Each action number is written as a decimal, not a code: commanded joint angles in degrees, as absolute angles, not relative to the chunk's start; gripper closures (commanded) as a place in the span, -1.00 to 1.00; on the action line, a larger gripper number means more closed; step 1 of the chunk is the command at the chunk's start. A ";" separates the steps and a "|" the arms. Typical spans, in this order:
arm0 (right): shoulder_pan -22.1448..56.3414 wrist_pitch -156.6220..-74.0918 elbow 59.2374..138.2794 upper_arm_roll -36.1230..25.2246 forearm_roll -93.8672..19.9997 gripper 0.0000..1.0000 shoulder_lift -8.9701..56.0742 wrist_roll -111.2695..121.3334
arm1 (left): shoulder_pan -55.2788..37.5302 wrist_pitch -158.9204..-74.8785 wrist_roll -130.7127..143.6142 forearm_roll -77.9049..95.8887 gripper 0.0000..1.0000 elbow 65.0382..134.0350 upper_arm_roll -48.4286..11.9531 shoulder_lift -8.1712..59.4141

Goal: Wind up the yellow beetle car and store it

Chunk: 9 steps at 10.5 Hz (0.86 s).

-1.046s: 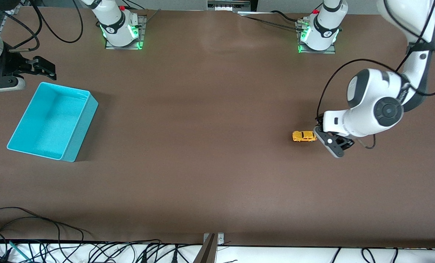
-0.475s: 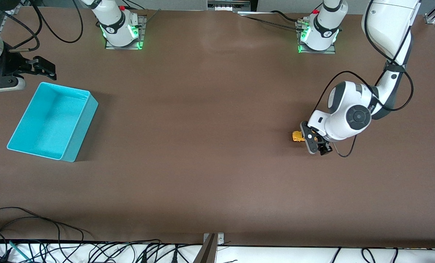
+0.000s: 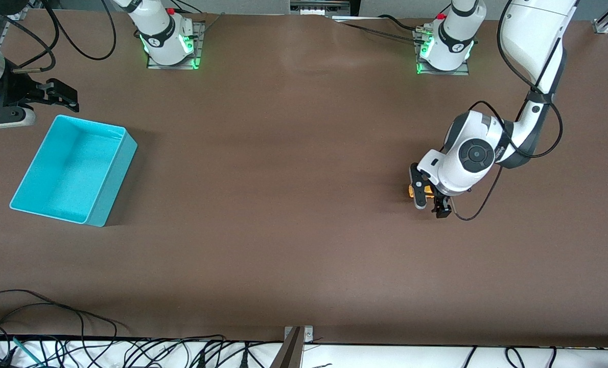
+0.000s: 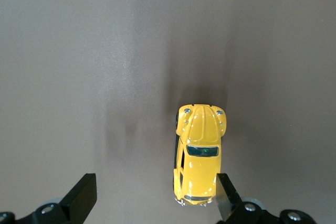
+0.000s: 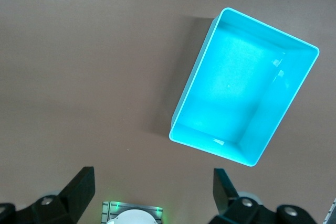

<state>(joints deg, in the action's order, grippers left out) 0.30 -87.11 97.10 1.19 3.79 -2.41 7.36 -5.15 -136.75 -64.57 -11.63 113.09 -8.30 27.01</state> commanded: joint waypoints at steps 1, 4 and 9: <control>0.44 -86.31 96.68 0.88 3.08 -1.00 -2.37 8.17 | -4.40 -139.48 -69.32 -13.27 -1.00 113.55 -8.26 28.73; 0.44 -86.31 96.68 0.88 3.08 -1.00 -2.37 8.17 | -3.87 -139.57 -70.05 -13.10 -1.00 116.45 -8.35 28.04; 0.44 -86.31 96.77 0.88 3.08 -1.00 -2.37 8.17 | -3.08 -139.57 -70.05 -12.48 -0.90 120.32 -9.05 25.58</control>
<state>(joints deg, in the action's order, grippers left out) 0.30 -87.11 97.10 1.19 3.79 -2.39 7.36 -3.86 -138.61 -69.13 -11.66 117.73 -8.38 27.88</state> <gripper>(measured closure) 0.000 0.004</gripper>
